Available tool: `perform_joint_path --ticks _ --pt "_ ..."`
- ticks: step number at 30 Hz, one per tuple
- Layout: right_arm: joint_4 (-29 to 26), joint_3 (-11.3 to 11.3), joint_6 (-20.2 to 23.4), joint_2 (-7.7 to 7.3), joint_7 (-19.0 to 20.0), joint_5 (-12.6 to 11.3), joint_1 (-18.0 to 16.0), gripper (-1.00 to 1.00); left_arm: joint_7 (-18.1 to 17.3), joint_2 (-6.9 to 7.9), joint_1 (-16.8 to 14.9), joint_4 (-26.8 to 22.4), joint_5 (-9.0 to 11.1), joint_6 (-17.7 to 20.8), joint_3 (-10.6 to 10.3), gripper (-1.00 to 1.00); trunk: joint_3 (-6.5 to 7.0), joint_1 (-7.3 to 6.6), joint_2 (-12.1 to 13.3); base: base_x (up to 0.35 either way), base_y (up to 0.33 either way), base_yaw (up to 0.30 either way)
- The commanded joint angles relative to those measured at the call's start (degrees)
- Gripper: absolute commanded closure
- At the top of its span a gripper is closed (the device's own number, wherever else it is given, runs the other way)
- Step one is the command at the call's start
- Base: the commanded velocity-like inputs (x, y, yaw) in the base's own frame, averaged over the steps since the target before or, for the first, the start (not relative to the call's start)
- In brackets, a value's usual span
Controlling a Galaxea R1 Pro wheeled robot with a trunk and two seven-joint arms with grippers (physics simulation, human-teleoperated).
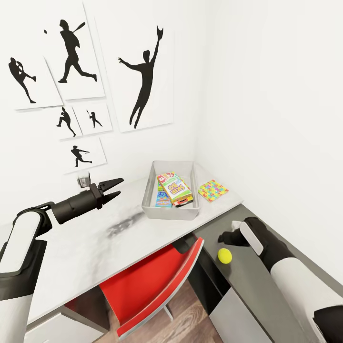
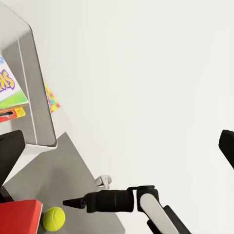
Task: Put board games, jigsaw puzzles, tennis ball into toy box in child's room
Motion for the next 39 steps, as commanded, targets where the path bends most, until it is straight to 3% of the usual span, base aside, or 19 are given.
perform_joint_path --ticks 1,7,25,39 --pt "0.56 0.32 -0.32 -0.03 -0.47 -0.48 -0.30 -1.00 -0.25 -0.01 -0.06 0.00 -0.24 0.25 0.06 -1.00 -0.11 0.03 -0.12 0.000 0.000 0.000" --pt "4.12 0.36 -2.39 0.11 -0.14 -0.08 -1.23 -1.00 -0.25 -0.01 -0.07 0.00 -0.25 0.25 0.06 -1.00 -0.11 0.03 -0.12 0.000 0.000 0.000" --pt "5.83 2.23 -3.42 0.33 -0.01 -0.04 -1.51 -1.00 -0.25 -0.02 -0.13 0.11 -0.31 0.25 0.06 -1.00 -0.11 0.03 -0.12 0.000 0.000 0.000" --pt "6.38 2.80 -3.45 1.87 -0.01 -0.07 -1.19 -1.00 -0.25 -0.02 -0.15 0.17 -0.31 0.25 0.06 -1.00 -0.11 0.03 -0.12 0.000 0.000 0.000"
